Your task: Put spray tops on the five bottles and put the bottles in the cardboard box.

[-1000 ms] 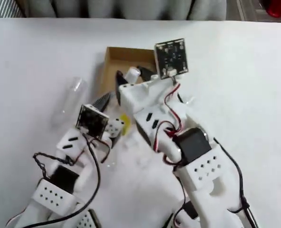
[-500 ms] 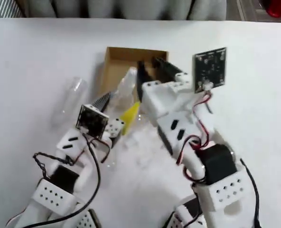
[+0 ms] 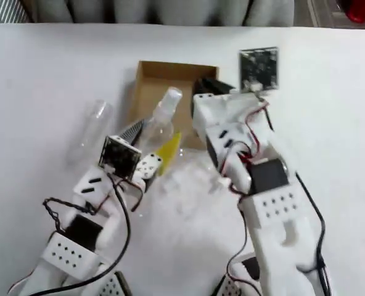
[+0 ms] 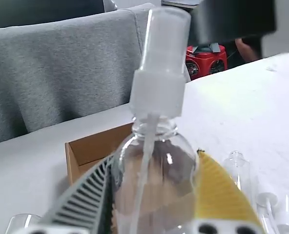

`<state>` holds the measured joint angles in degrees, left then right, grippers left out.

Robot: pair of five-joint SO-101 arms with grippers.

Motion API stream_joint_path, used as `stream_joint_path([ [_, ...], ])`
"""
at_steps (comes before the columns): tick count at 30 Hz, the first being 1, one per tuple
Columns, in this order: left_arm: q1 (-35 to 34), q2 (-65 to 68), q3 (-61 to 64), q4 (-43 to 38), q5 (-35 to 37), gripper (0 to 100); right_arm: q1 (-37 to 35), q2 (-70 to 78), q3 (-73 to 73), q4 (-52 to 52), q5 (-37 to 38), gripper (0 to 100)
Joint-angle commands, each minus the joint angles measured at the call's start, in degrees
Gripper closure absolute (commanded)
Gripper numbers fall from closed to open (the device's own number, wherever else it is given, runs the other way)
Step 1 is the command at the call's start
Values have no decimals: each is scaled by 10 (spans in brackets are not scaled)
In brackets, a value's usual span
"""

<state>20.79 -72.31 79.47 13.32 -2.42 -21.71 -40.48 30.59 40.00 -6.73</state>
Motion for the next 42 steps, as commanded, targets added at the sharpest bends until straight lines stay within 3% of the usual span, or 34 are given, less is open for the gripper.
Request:
stream_joint_path([
  [1,7,-15,-4,-25,3,978,-49,2,-7,-10,9,982],
  [20,7,-15,-4,-25,3,978,-7,1,-19,37,11,982],
  [33,-4,-11,-17,-26,4,978,23,-42,4,206,14,983],
  [38,-67,-9,-47,-25,115,978,-6,-90,82,170,15,983],
  [42,-80,-9,-52,-26,133,978,-46,-126,156,100,15,983],
])
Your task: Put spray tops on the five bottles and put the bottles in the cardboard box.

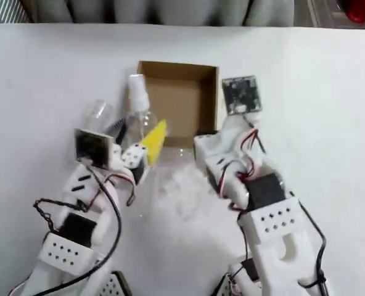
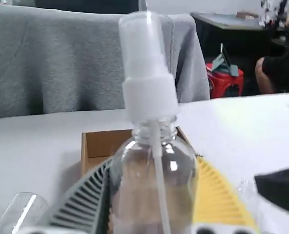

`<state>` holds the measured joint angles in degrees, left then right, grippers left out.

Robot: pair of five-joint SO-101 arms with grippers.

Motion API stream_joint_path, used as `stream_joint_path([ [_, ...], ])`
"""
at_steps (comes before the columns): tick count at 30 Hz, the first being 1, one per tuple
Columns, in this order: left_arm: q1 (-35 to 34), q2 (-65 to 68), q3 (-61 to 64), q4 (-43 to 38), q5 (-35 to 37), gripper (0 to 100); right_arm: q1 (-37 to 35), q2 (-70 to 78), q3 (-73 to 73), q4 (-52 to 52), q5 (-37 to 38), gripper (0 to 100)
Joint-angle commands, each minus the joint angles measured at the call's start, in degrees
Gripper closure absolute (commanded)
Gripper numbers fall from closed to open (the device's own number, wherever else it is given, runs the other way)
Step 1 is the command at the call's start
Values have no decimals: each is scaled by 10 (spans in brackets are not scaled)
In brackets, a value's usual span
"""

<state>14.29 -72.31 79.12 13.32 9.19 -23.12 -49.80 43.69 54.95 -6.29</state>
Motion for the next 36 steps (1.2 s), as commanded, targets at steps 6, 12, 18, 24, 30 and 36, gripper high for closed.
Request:
stream_joint_path([
  [6,-16,-9,-63,-26,21,978,-98,-77,114,-142,11,983],
  [12,-12,-6,-63,-56,22,978,-152,-121,195,-226,11,982],
  [18,-12,111,-118,-68,22,979,-171,-168,260,-291,11,982],
  [24,8,193,-153,-66,22,979,-173,-177,312,-360,11,982],
  [30,48,122,-113,-59,22,979,-171,-177,348,-428,11,982],
  [36,65,8,-103,33,18,979,-167,-177,353,-430,11,982],
])
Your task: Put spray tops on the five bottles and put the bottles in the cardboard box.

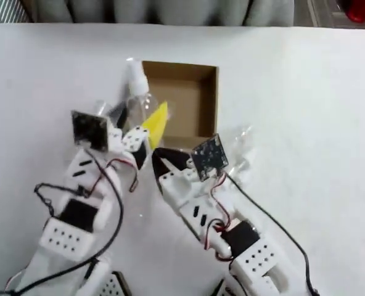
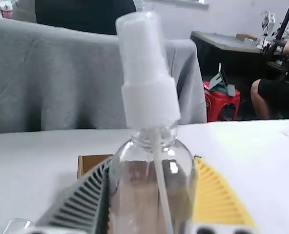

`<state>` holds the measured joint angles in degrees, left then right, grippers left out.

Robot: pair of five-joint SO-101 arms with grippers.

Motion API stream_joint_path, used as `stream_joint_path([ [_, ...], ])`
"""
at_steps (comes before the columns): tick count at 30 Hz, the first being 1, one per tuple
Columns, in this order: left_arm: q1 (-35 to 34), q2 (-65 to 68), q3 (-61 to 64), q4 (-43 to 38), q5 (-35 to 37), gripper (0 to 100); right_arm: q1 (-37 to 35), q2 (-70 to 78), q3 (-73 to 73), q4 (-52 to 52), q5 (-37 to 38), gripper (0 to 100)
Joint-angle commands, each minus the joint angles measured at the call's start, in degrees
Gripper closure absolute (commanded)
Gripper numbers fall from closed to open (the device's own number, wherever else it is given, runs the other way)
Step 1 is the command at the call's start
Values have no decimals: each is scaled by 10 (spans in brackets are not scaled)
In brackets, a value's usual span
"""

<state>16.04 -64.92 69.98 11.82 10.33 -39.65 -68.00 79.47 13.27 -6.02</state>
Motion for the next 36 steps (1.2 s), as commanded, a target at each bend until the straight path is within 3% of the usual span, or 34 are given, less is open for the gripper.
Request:
stream_joint_path([
  [1,50,-80,-11,63,6,979,0,3,-4,-13,8,982],
  [7,50,-119,-4,108,6,979,29,1,-4,-12,8,982],
  [21,0,-101,58,-40,5,979,29,-84,-4,71,8,982],
  [26,-3,29,13,-90,5,979,67,-136,9,109,62,982],
  [36,-44,299,-100,-240,5,976,160,-138,79,0,76,982],
])
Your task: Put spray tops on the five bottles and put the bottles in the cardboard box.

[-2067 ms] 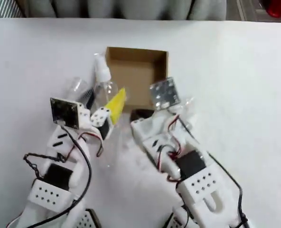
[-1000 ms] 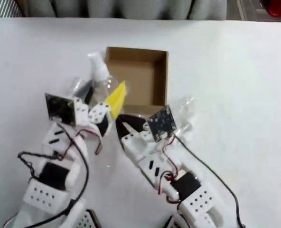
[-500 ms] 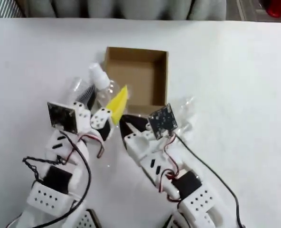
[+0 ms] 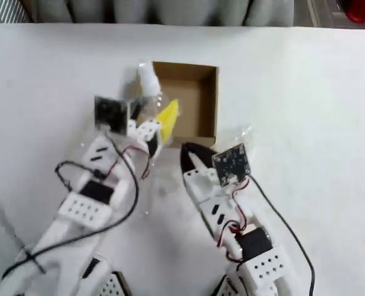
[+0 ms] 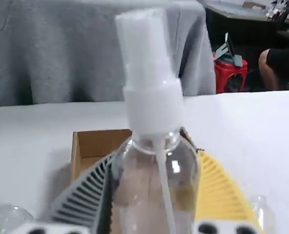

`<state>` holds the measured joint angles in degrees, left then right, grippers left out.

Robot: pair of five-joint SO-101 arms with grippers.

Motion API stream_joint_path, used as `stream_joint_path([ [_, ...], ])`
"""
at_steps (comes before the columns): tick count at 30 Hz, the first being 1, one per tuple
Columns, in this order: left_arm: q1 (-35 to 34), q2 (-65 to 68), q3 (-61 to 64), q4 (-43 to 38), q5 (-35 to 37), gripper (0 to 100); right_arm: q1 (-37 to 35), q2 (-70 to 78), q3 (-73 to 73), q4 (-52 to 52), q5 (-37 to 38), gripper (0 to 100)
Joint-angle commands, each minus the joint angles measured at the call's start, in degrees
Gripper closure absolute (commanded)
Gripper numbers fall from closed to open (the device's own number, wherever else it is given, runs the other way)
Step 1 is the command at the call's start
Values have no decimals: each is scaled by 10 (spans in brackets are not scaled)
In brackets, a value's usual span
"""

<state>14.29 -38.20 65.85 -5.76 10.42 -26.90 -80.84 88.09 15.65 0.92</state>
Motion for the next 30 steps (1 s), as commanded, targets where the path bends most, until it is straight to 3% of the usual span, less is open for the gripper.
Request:
stream_joint_path([
  [1,-32,44,-66,-84,6,976,43,-9,-7,-23,6,982],
  [7,-36,102,-124,-154,4,977,85,-9,-7,-23,5,982],
  [19,-47,356,-457,-94,4,976,85,-8,-5,-22,-18,982],
  [30,-83,507,-524,-106,4,976,84,-8,-5,-22,-18,982],
])
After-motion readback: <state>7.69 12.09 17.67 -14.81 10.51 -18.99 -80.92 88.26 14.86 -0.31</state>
